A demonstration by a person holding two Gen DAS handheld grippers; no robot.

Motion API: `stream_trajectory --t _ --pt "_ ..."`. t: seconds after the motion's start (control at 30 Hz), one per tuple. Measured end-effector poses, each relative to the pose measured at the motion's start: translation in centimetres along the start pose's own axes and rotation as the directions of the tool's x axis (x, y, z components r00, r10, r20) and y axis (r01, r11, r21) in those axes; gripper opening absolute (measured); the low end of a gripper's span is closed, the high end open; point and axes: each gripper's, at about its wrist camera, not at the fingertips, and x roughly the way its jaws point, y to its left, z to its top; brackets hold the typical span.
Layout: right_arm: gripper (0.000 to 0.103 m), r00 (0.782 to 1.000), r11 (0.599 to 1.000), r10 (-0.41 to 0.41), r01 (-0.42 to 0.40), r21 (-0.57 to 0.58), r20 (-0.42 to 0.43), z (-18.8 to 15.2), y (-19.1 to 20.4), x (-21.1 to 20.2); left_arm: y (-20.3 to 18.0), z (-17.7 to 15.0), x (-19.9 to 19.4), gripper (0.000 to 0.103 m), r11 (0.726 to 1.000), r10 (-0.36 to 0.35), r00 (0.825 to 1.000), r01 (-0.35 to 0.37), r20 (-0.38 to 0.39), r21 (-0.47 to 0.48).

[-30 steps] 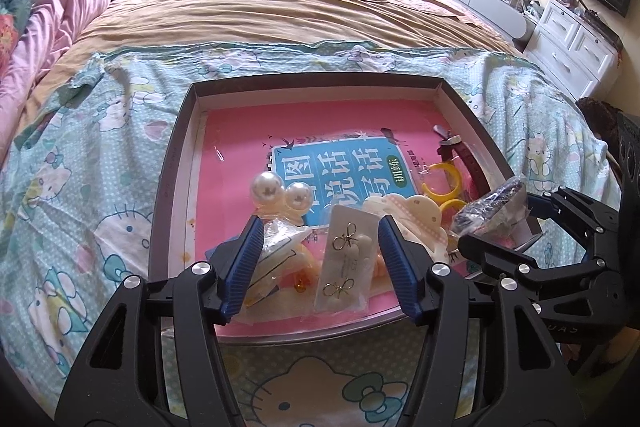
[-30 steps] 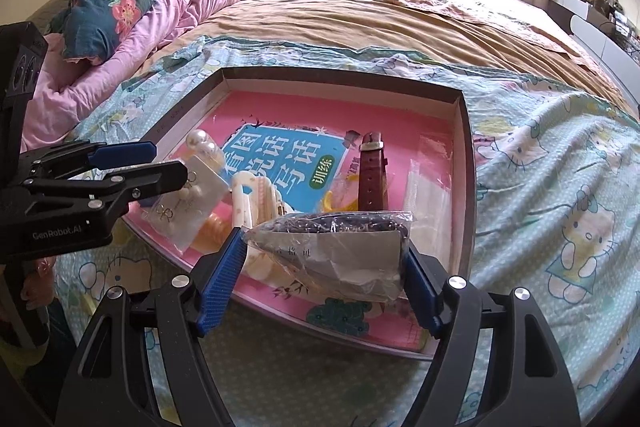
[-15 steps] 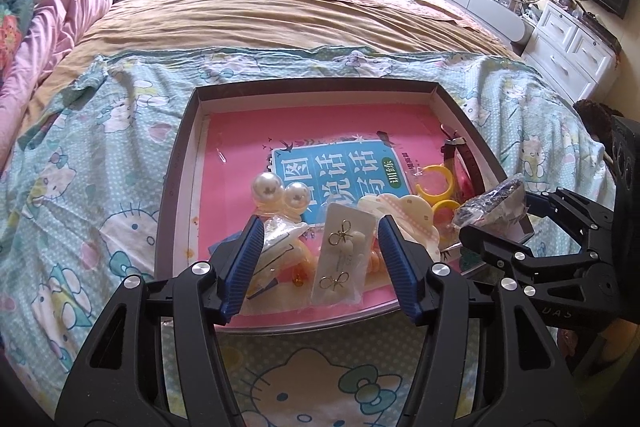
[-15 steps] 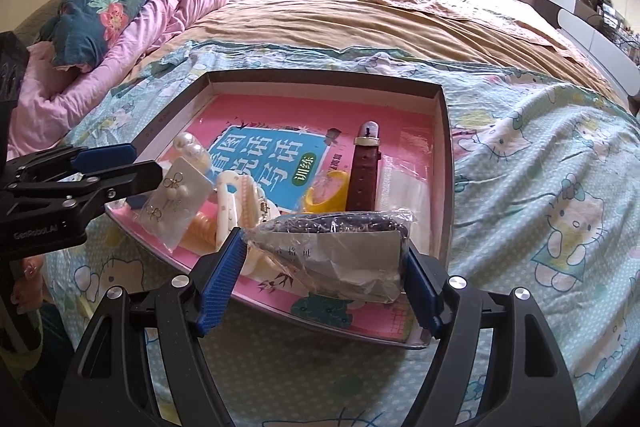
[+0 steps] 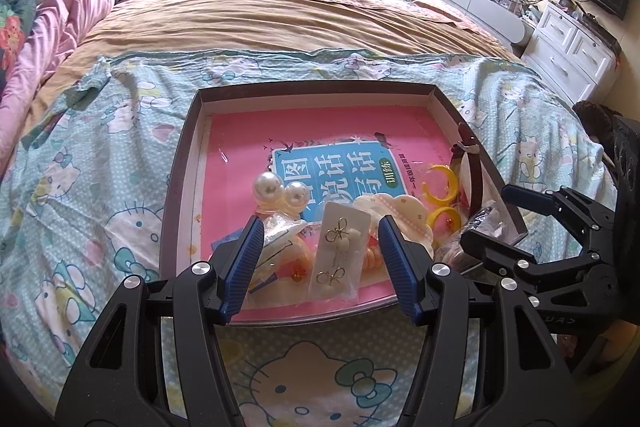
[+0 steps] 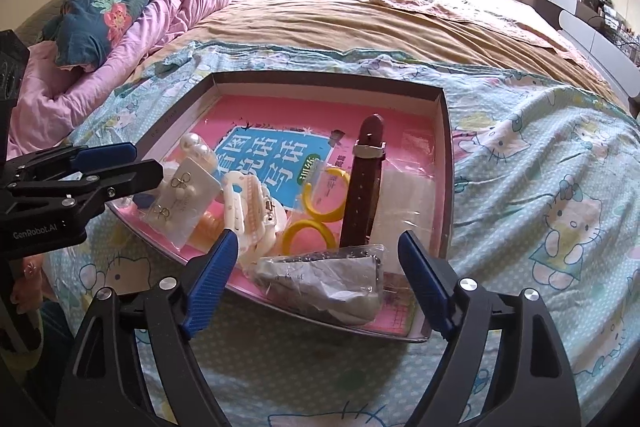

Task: Organize jewelry
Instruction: 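Carry the earring card and tissue bag into the box and open both tools, then withdraw both tools up and away from the box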

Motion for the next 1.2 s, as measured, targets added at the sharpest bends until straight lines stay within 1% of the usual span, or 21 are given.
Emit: stream_trajectory --t 0.07,0.37,0.47,0.63,0.7,0.77,0.83,1.0,1.07,1.1,1.2 --pt "0.086 1.0 1.0 -0.001 0.001 -0.002 0.01 0.0 0.0 -0.4 0.0 0.0 -0.2 0.055 1.0 0.0 1.0 0.0 0.001 -0.002" --pt "0.096 0.999 1.0 -0.009 0.009 0.001 0.036 0.0 0.0 -2.1 -0.2 -0.2 -1.2 0.058 1.0 0.011 1.0 -0.011 -0.003 -0.01" --pt "0.096 0.999 1.0 -0.012 0.011 0.005 0.046 -0.1 0.0 -2.8 -0.3 -0.2 -1.6 0.061 1.0 0.013 1.0 -0.013 0.004 -0.01" --pt "0.098 0.998 1.0 -0.016 0.015 0.008 0.068 -0.2 0.0 -4.1 -0.4 -0.2 -2.5 0.062 1.0 0.017 1.0 -0.016 0.015 -0.013" --pt "0.098 0.997 1.0 -0.018 0.017 0.01 0.077 -0.2 0.0 -4.7 -0.5 -0.3 -2.8 0.064 1.0 0.019 1.0 -0.019 0.019 -0.013" --pt "0.098 0.996 1.0 -0.02 0.019 0.012 0.085 -0.3 0.1 -5.1 -0.5 -0.3 -3.1 0.069 1.0 0.022 0.999 -0.021 0.025 -0.014" --pt "0.098 0.995 1.0 -0.024 0.023 0.012 0.093 -0.3 0.2 -5.6 -0.5 -0.4 -3.5 0.07 1.0 0.022 0.999 -0.021 0.03 -0.015" --pt "0.098 0.994 1.0 -0.027 0.026 0.014 0.109 -0.7 0.4 -6.6 -0.7 -0.7 -4.4 0.076 1.0 0.022 0.999 -0.022 0.044 -0.012" --pt "0.098 0.993 1.0 -0.027 0.026 0.013 0.113 -0.9 0.5 -7.0 -0.8 -0.8 -4.8 0.083 1.0 0.025 0.998 -0.024 0.049 -0.013" --pt "0.098 0.993 1.0 -0.027 0.026 0.012 0.117 -1.0 0.6 -7.3 -0.8 -0.9 -5.1 0.085 1.0 0.026 0.998 -0.025 0.054 -0.014" --pt "0.098 0.992 1.0 -0.027 0.025 0.011 0.125 -1.2 0.8 -7.8 -0.9 -1.1 -5.7 0.086 1.0 0.026 0.998 -0.026 0.062 -0.016"
